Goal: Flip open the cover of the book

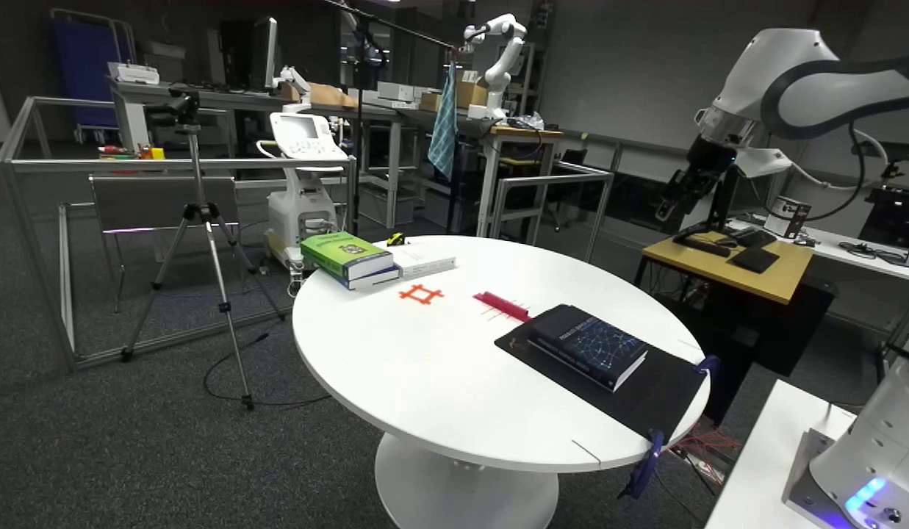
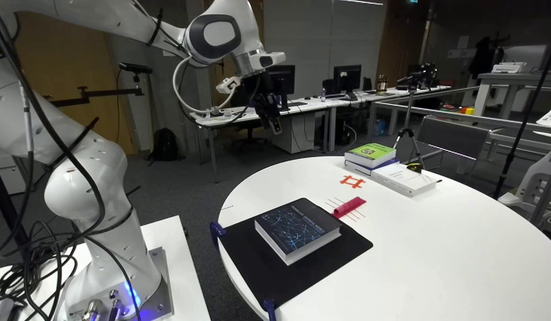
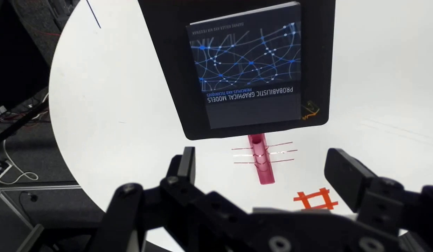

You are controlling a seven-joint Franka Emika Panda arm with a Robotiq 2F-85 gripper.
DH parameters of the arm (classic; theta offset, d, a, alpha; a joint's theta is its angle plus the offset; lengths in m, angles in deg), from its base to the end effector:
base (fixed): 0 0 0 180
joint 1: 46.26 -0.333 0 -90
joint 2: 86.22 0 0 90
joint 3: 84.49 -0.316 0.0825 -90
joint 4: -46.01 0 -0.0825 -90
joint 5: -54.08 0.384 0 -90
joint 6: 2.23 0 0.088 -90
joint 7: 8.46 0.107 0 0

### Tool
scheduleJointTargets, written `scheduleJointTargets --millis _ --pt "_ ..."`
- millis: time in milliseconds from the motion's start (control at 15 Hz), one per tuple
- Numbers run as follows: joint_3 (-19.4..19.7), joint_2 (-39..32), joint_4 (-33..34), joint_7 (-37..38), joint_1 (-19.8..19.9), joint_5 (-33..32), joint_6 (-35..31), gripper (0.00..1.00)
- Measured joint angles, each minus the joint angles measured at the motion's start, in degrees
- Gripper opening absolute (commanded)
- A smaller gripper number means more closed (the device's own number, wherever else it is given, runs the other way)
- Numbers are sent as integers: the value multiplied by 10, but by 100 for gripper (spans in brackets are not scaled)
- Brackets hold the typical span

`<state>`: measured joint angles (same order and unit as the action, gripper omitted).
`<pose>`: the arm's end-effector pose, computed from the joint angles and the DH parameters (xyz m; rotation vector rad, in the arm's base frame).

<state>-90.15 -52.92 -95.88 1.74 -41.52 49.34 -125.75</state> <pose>0.3988 0.0066 0.5166 3.0030 -0.2019 0.4055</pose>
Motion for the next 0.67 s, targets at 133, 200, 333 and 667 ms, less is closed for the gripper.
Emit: scheduleJointTargets --millis 133,200,333,667 --pt "34 -63 37 -35 -3 12 -5 100" --pt "50 -95 58 -60 -6 25 -5 100" --pt "76 -153 96 -107 -12 64 -5 100" --pt "120 -262 159 -239 -18 181 -3 100"
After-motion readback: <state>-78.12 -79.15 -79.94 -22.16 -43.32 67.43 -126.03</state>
